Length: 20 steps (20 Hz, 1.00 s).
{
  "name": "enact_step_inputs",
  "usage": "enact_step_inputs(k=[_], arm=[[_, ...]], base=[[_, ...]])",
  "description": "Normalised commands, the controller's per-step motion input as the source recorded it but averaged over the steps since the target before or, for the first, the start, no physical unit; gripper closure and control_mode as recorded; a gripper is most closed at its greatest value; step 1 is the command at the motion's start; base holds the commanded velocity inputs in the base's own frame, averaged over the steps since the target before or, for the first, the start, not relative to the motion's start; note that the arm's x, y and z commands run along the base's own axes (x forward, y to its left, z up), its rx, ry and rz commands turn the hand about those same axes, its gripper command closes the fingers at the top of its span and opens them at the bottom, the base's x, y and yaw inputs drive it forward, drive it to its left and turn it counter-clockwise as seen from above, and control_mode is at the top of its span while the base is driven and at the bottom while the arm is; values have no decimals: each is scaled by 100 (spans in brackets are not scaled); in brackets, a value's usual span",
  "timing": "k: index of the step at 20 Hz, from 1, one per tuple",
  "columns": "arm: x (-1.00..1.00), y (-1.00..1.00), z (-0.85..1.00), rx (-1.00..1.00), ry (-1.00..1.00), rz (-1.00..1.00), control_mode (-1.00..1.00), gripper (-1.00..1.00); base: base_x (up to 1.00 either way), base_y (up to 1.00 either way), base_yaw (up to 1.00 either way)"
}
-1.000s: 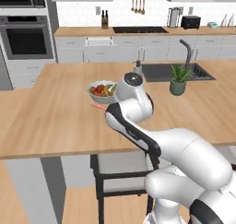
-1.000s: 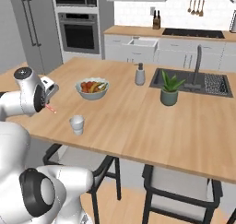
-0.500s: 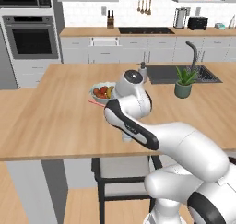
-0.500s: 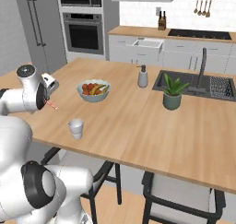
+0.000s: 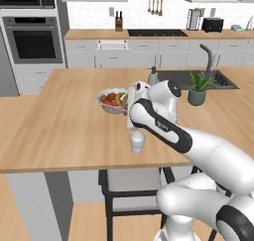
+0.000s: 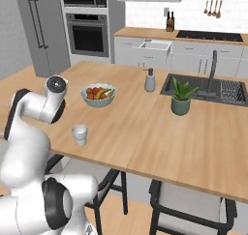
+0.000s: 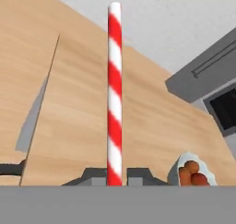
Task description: Take a straw from the drawer in front and place it inside the glass cup on the dining counter.
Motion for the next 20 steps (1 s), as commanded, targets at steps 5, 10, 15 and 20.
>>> enact_step_inputs(k=[5, 10, 15, 20], arm=[[17, -32, 5, 18, -9, 39, -100, 100], [26, -42, 14, 25, 0, 38, -100, 100], [3, -30, 30, 23, 0, 27, -100, 100], [0, -21, 45, 18, 1, 12, -100, 100]], base=[[0, 0, 0], [0, 0, 0], [0, 0, 0], [0, 0, 0]])
